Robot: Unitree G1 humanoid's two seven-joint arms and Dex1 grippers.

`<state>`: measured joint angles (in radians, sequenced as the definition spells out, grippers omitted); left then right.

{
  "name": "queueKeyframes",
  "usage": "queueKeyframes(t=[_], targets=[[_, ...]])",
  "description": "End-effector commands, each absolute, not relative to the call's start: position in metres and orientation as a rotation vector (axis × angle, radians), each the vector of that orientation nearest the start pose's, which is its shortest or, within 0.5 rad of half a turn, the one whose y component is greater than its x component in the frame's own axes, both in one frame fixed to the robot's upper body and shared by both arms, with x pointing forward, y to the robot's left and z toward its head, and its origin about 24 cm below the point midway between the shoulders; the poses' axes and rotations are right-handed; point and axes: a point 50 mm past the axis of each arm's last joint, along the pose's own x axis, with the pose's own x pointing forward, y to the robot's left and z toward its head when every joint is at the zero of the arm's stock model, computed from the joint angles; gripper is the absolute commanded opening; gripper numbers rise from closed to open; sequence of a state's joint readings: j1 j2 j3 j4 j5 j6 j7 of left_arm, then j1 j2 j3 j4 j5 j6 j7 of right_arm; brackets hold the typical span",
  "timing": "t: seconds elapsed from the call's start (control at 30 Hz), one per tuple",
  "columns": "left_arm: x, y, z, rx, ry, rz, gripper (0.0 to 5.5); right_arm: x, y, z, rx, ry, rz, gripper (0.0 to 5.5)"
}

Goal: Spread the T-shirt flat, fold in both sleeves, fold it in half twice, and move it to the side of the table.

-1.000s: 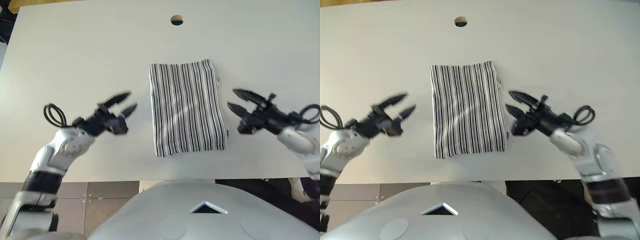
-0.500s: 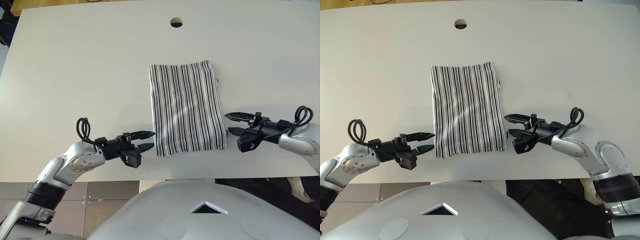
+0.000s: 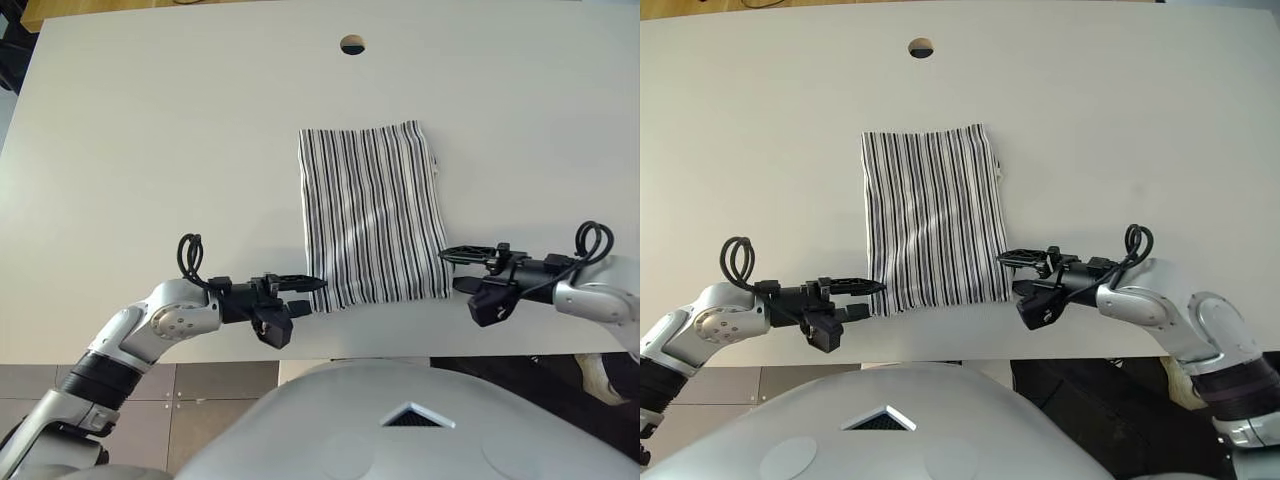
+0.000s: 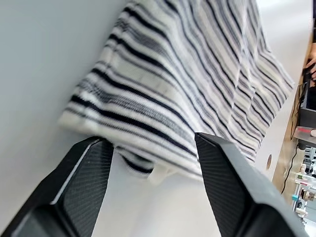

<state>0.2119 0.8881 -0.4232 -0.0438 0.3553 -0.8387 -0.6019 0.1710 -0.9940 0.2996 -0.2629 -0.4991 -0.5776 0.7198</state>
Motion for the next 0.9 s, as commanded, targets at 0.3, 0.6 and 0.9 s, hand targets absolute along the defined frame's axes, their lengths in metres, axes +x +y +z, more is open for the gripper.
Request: queueKeyframes(t=[0.3, 0.6, 0.9], targets=[[0.127, 0.18, 0.006, 1.02, -0.103, -1.586, 0.61, 0.151, -0.192, 0.034, -1.386, 0.015, 1.501, 1.15], [0.132, 0.182, 0.001, 1.017, -0.105, -1.577, 0.1, 0.162, -0.186, 0.034, -1.377, -0.057, 1.385, 0.14], [0.109, 0.197, 0.016, 0.831, -0.059, -1.512, 0.1, 0.134, -0.191, 0.043, -1.043, 0.004, 1.407, 0.13]])
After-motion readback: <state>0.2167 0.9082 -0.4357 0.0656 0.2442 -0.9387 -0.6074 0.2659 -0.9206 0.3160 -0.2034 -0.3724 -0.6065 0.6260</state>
